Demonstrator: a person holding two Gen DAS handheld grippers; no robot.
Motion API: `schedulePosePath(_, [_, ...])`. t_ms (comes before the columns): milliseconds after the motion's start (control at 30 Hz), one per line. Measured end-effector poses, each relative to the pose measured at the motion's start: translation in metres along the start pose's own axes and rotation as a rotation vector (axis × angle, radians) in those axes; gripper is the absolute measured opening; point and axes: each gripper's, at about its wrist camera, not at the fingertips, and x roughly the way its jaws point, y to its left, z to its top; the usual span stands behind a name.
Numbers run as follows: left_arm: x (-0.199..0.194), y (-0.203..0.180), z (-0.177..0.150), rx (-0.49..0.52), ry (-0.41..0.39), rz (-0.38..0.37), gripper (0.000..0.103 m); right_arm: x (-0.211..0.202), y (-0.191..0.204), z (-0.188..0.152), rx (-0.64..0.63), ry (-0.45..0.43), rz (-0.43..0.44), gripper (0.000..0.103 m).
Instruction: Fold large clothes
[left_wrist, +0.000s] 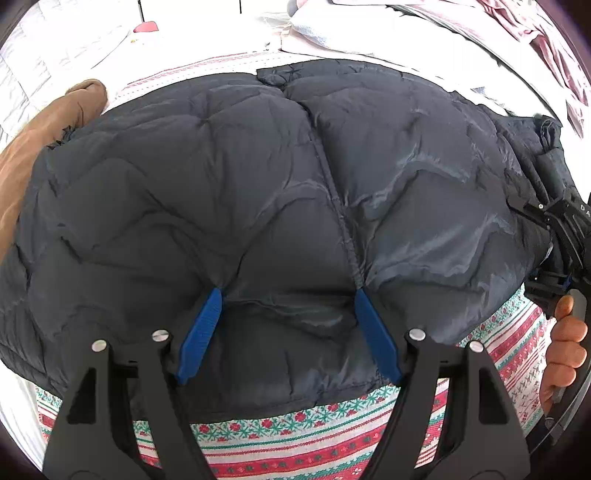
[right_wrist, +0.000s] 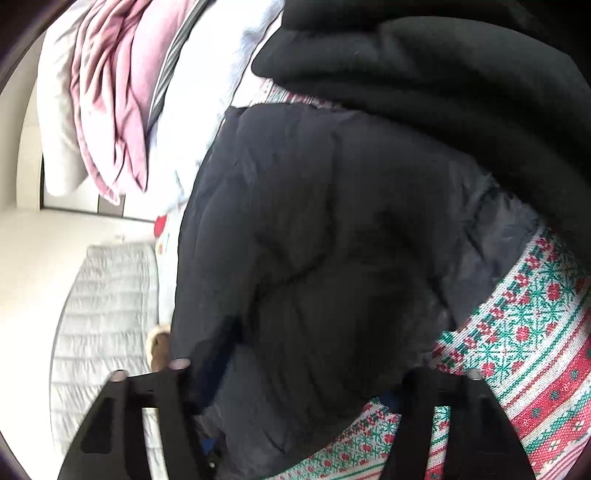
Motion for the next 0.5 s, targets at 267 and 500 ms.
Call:
schedulePosePath(267, [0.000,-0.002,0.000,-0.008,0.001,-0.002,0.076,-0.031,0.029,-0.005,-0.185,-0.100,0.007,0.019])
schedulePosePath(500, [-0.011,-0.001,0.001,-0.030,-0.013,-0.053,0.076,-0.072,0.099,-0.038,-0.552,-0.283,-0.079,0.014])
